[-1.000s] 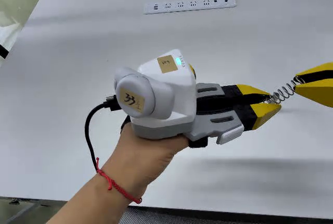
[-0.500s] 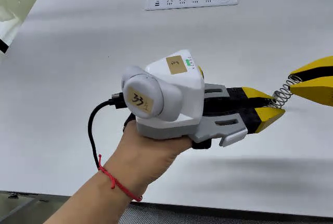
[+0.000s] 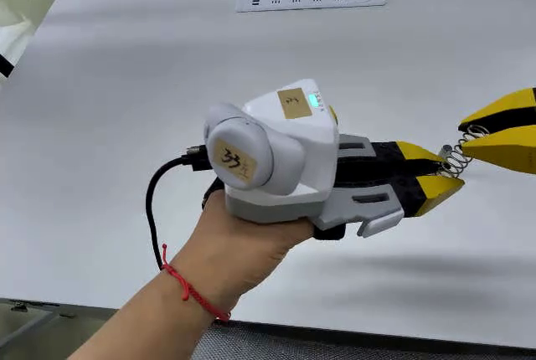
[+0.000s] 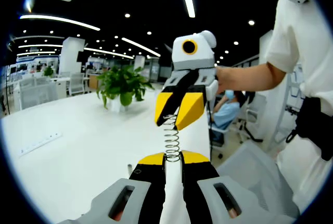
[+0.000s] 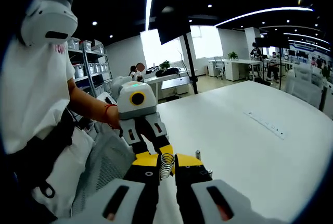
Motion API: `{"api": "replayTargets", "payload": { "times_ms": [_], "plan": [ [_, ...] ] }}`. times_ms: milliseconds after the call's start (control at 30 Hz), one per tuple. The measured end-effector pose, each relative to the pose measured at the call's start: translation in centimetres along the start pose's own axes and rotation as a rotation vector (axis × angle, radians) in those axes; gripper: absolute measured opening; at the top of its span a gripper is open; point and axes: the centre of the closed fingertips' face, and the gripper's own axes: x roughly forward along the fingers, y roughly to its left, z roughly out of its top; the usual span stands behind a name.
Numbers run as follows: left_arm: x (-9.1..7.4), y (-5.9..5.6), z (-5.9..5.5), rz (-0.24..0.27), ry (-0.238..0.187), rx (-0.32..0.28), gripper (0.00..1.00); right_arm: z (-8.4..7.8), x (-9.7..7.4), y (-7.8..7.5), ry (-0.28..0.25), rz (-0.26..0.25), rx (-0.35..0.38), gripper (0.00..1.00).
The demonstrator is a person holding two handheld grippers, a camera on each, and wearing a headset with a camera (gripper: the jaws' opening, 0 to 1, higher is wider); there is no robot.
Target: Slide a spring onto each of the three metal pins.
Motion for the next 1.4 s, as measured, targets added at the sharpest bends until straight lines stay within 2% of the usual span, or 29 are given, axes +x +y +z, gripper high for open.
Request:
{"api": "replayTargets", "payload": {
  "times_ms": [233,400,467,500,567,733,833,933,1167,1400],
  "plan": [
    [-0.1,-0.1,0.0,-0.006,-0.007,0.002,0.1,0.0,0.1,0.3,0.045,0.018,-0.027,0.13],
    [-0.1,-0.2,0.2,-0.009,-0.021,-0.003,0.1,-0.4,0.1,0.7,0.116,0.055,-0.061,0.18],
    [-0.1,-0.2,0.2,-0.009,-0.024,-0.004,0.1,-0.8,0.0,0.7,0.174,0.065,-0.102,0.22],
    [-0.1,-0.2,0.1,-0.011,-0.022,-0.002,0.1,-1.0,-0.1,0.7,0.225,0.08,-0.138,0.22],
    [-0.1,-0.3,0.0,-0.016,-0.021,0.0,0.1,-0.9,-0.2,0.8,0.284,0.112,-0.186,0.23],
    [0.0,-0.6,-0.3,-0.027,-0.015,0.008,0.1,-0.4,0.1,1.3,0.458,0.212,-0.327,0.24],
    [0.1,-0.6,-0.3,-0.029,-0.014,0.014,0.1,-1.0,0.3,1.9,0.576,0.297,-0.411,0.24],
    [0.2,-0.5,-0.2,-0.026,-0.018,0.014,0.1,-1.5,0.4,1.9,0.654,0.349,-0.471,0.23],
    [0.2,-0.6,-0.2,-0.027,-0.023,0.012,0.1,-2.6,0.7,1.9,0.759,0.406,-0.548,0.21],
    [0.2,-0.5,-0.4,-0.028,-0.028,0.004,0.1,-3.2,0.8,1.9,0.79,0.429,-0.574,0.17]
  ]
}}
